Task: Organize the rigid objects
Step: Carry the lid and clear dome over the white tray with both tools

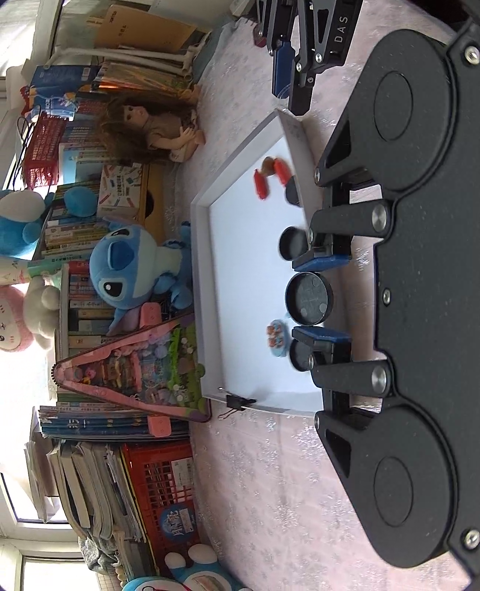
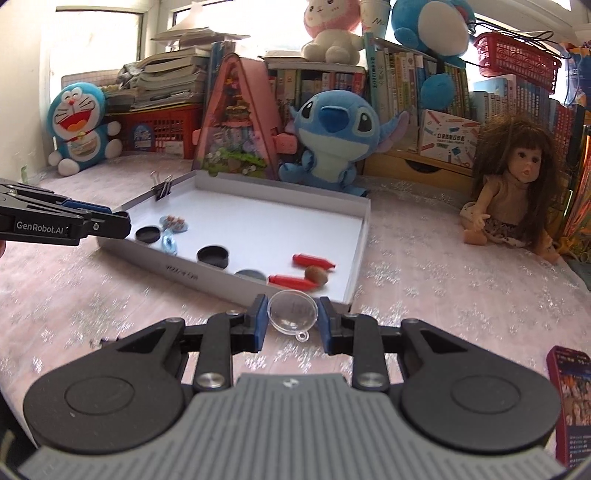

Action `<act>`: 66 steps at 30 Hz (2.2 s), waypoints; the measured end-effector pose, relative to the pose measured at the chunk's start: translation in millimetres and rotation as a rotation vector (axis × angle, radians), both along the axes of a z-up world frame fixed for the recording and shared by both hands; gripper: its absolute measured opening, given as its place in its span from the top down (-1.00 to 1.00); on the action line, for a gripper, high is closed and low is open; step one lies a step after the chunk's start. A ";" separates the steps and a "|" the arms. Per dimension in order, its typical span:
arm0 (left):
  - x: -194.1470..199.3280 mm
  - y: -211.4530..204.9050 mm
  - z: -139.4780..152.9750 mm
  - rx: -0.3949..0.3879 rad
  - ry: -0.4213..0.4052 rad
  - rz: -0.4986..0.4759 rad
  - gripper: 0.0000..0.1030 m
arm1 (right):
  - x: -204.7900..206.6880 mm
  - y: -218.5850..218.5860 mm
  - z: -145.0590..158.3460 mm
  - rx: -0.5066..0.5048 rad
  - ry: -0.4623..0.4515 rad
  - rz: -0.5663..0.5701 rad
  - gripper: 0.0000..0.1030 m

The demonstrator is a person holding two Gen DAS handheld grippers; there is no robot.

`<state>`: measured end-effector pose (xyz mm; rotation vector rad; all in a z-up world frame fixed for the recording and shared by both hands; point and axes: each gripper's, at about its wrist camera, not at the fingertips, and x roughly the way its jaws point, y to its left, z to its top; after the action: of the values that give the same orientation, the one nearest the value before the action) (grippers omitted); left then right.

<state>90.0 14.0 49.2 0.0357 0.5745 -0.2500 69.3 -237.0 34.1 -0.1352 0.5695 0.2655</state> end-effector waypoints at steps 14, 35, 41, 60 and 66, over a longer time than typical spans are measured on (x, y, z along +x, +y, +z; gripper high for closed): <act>82.5 0.7 0.7 -0.036 -0.002 0.088 0.43 | 72.3 -2.6 9.1 0.056 -0.010 -0.096 0.34; 143.5 -8.4 -33.0 0.004 0.066 0.150 0.42 | 142.0 14.4 -26.7 0.063 0.109 -0.152 0.34; 149.1 -8.5 -40.0 0.009 0.081 0.158 0.42 | 146.9 14.8 -32.8 0.058 0.128 -0.160 0.34; 153.6 -10.2 -49.1 0.030 0.104 0.166 0.42 | 150.8 18.9 -36.9 0.030 0.139 -0.154 0.35; 154.2 -9.2 -49.1 0.017 0.102 0.171 0.42 | 151.1 19.4 -37.2 0.022 0.141 -0.152 0.35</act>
<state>244.2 4.9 0.1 -0.0104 0.6771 -0.0808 220.3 -217.6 -3.1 -0.0519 0.7133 0.1343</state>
